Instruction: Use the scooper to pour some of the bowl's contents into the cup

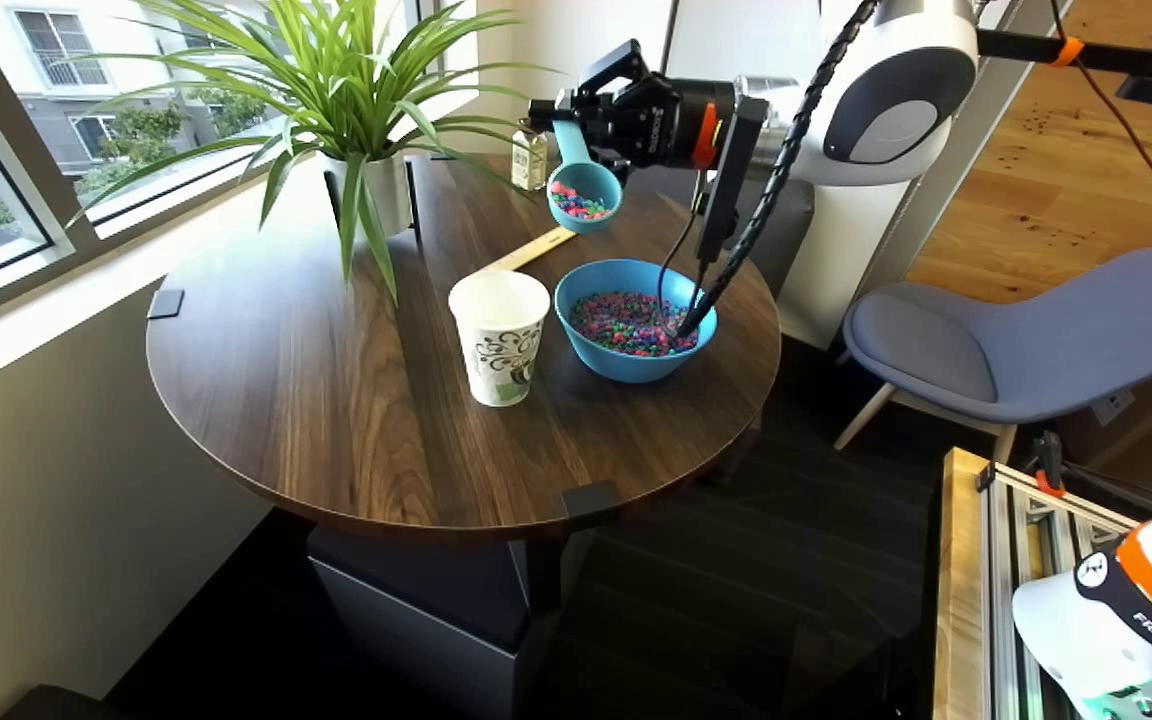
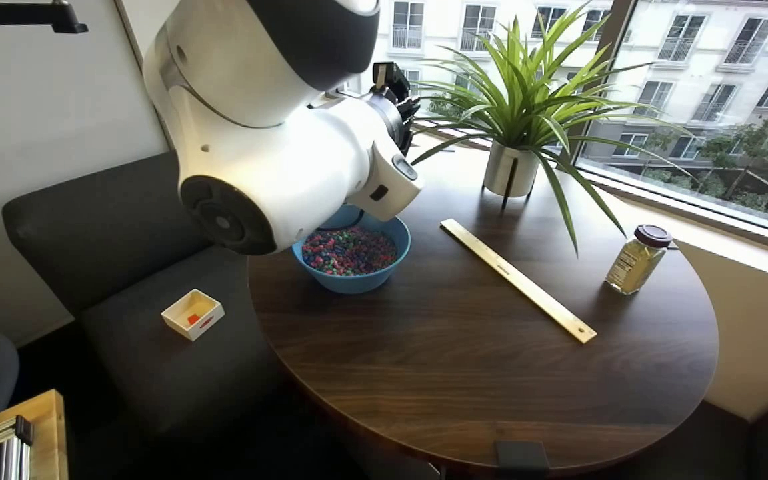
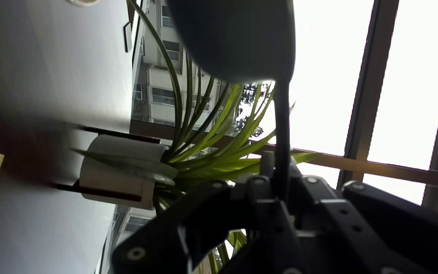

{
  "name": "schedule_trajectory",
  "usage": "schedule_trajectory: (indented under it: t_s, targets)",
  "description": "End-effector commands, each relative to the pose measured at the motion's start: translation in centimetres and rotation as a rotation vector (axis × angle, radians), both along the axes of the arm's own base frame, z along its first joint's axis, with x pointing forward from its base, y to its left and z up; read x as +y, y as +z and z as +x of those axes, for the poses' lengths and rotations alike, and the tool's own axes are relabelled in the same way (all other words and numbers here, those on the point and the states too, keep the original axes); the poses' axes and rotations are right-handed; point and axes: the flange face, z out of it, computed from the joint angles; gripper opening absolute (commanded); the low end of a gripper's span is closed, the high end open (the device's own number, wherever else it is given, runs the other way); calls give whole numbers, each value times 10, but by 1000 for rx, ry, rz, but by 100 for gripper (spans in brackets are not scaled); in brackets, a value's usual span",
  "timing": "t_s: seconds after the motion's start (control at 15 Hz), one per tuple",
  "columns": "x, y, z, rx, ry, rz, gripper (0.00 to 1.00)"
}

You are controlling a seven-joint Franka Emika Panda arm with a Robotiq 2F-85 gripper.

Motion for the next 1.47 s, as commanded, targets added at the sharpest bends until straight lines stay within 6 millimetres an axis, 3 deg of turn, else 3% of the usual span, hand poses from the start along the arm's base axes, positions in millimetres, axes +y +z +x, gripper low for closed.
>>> schedule_trajectory:
  t_s: [0.0, 0.33, 0.4, 0.67, 1.4]
  targets:
    - [22, -2, 0, -59, -26, -82, 2]
    - [35, -10, 10, -128, -82, -150, 2]
    - [11, 0, 18, -134, -83, -164, 2]
    - [0, 6, 31, -152, -101, -188, 2]
    - [35, -3, 30, -199, -33, -277, 2]
